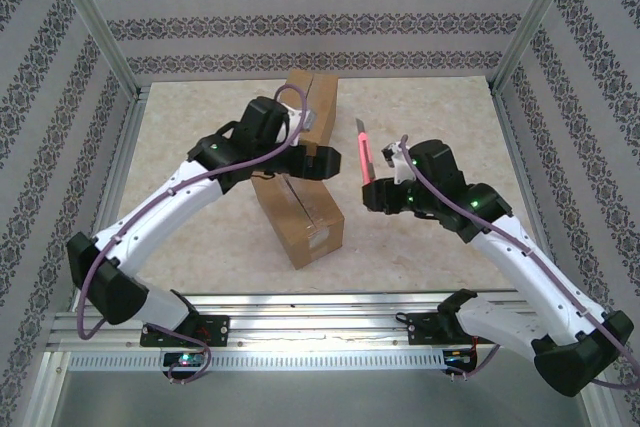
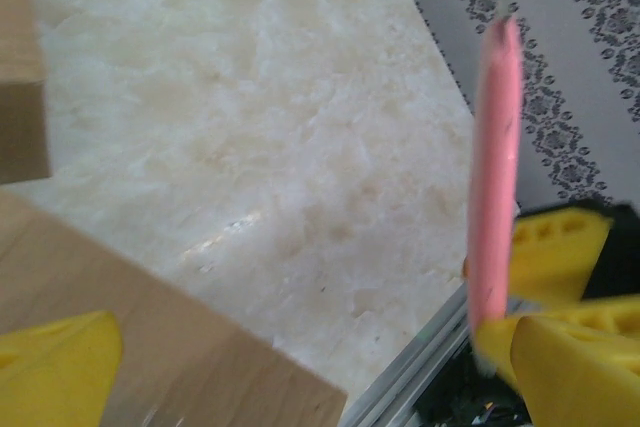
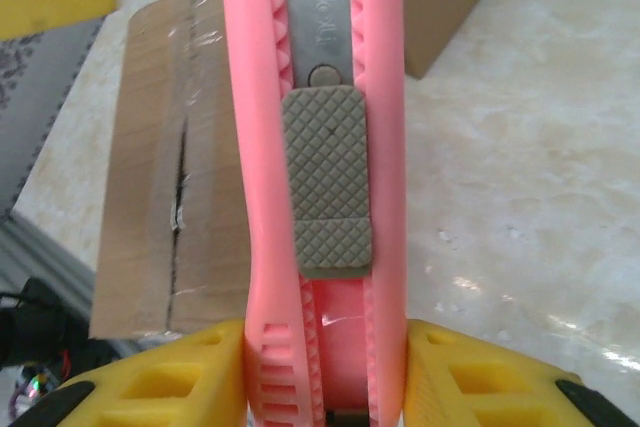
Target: Unpack the express box
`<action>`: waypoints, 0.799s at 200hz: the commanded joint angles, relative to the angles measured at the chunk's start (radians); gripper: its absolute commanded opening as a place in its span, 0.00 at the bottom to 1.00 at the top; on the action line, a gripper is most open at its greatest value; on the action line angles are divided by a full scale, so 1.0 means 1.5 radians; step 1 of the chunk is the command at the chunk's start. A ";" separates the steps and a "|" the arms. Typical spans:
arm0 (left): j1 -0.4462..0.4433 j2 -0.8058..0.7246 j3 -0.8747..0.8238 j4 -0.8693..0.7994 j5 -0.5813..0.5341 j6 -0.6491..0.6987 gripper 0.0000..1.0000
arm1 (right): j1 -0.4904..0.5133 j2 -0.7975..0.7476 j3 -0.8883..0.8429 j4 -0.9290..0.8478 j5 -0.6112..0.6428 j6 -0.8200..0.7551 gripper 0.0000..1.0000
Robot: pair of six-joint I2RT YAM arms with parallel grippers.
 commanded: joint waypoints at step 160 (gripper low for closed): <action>-0.014 0.068 -0.001 0.196 0.055 -0.096 0.60 | 0.037 0.036 -0.008 0.119 -0.096 0.038 0.36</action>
